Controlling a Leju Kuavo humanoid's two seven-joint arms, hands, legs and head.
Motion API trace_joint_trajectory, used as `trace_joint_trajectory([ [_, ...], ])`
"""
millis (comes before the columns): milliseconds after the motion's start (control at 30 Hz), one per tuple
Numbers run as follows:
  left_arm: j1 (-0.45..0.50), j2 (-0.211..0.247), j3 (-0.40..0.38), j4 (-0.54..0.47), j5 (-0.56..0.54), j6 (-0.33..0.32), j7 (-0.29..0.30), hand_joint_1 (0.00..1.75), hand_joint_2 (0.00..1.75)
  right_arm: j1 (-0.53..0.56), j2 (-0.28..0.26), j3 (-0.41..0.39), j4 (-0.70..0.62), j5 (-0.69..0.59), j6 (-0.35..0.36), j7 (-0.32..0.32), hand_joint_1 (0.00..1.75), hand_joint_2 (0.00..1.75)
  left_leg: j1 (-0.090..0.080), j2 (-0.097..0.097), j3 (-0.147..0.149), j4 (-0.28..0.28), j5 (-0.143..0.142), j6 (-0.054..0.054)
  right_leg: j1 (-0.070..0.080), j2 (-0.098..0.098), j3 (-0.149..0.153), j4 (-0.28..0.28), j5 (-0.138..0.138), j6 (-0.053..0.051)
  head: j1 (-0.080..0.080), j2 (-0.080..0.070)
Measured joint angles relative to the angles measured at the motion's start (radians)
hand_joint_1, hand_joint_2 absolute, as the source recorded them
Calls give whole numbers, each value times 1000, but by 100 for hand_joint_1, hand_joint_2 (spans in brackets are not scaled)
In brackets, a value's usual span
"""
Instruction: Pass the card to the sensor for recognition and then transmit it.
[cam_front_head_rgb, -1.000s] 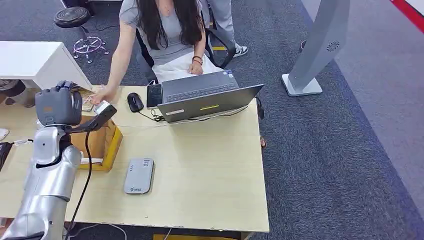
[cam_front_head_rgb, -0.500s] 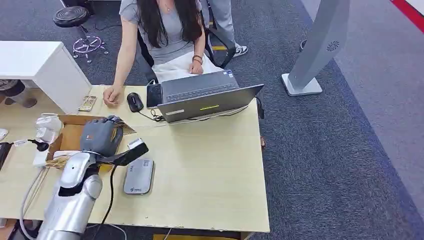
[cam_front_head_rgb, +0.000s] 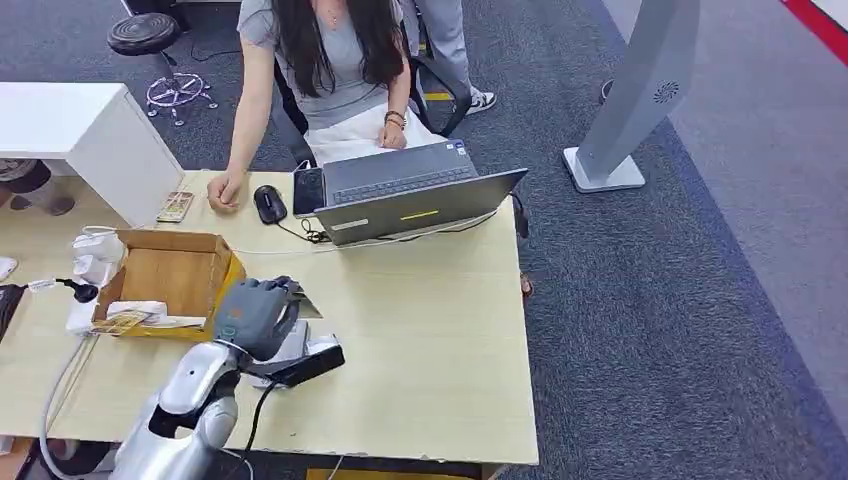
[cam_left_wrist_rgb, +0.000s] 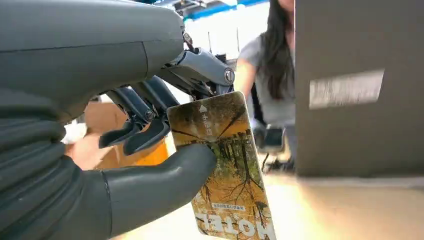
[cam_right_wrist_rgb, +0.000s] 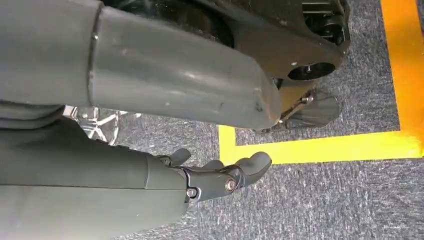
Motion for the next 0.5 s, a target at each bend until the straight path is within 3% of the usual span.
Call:
trace_joint_trajectory([
  [500, 12, 33, -30, 0, -1, -13, 8, 175, 175, 0, 2, -8, 0, 6, 0, 0, 0, 0, 0, 0, 0, 0, 0, 0, 0, 0, 0, 0, 0, 0, 0, 0],
])
